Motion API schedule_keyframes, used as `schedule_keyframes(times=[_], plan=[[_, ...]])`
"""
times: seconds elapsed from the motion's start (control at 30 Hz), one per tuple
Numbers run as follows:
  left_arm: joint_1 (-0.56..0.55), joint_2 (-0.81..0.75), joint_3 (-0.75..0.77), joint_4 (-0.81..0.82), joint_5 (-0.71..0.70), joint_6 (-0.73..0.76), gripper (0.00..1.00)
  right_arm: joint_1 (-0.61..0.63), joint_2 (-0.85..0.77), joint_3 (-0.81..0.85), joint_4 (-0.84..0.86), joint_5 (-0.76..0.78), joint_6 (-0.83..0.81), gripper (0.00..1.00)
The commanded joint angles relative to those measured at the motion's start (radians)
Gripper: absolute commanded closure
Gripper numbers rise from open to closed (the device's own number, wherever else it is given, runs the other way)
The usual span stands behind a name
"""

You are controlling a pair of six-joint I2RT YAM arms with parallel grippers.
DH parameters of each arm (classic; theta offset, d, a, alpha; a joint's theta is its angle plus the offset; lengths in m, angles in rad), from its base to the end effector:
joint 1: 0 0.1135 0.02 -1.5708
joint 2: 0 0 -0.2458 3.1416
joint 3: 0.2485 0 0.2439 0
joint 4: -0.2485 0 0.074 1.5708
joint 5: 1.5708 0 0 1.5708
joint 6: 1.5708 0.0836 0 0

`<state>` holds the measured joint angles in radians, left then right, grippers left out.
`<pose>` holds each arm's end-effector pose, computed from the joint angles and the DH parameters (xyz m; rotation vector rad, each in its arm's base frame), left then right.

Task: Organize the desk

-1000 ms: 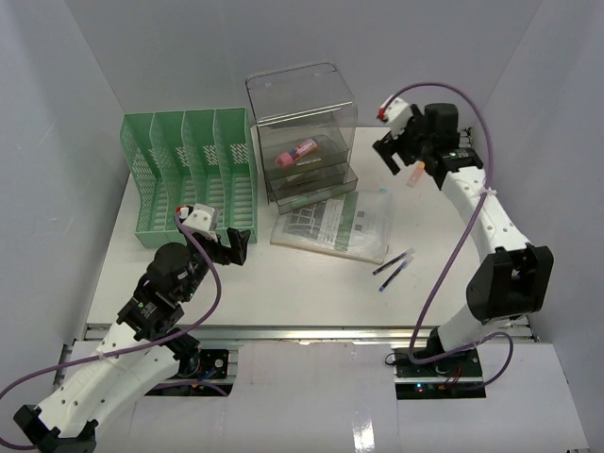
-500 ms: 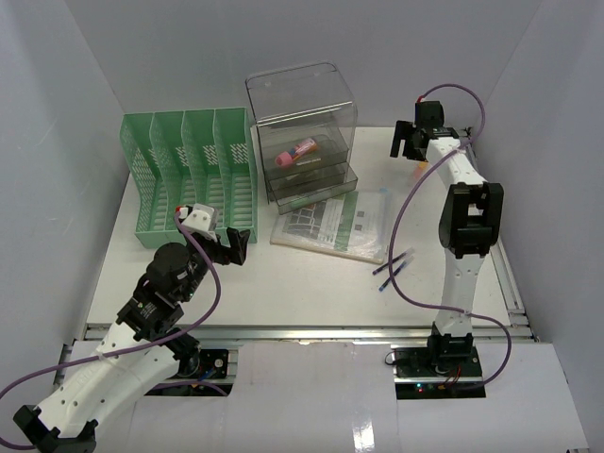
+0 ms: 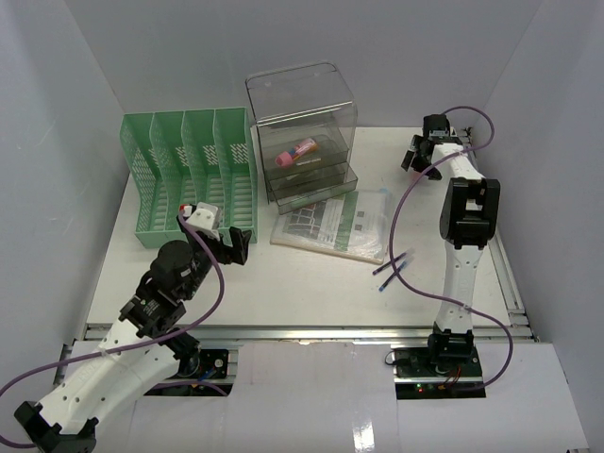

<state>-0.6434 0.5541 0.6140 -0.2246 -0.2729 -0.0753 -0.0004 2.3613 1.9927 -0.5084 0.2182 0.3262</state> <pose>0.1702 -0.0994 0.2915 0.2910 1.7137 -0.2927 0.5363 -0.0183 0.1376 0.4883 2.3736 -0.1198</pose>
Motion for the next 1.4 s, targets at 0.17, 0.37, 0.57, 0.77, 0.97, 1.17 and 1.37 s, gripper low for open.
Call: schedule_keyframes(times=[0.17,0.37,0.57,0.77,0.97,1.17,1.37], plan=[[0.004,0.025,-0.003,0.004,-0.005,0.005,0.02,-0.037,0.056,0.036,-0.002,-0.068,0.068,0.35],[0.002,0.032,-0.002,0.001,-0.015,0.005,0.02,-0.076,0.049,0.006,0.004,-0.167,0.082,0.68],[0.002,0.033,-0.004,0.002,-0.02,0.004,0.02,-0.116,-0.035,-0.074,0.06,-0.389,0.08,0.92],[0.002,0.029,-0.004,-0.001,-0.023,0.003,0.02,-0.116,-0.244,-0.252,0.206,-0.616,-0.048,0.92],[0.003,0.013,-0.005,-0.001,-0.026,0.002,0.02,-0.053,-0.448,-0.348,0.203,-0.919,-0.438,0.92],[0.003,0.0,-0.005,-0.001,-0.033,0.0,0.02,0.146,-0.576,-0.397,0.065,-0.954,-0.955,0.92],[0.003,-0.016,-0.008,-0.002,-0.043,0.002,0.02,0.382,-0.655,-0.443,-0.056,-0.792,-1.388,0.92]])
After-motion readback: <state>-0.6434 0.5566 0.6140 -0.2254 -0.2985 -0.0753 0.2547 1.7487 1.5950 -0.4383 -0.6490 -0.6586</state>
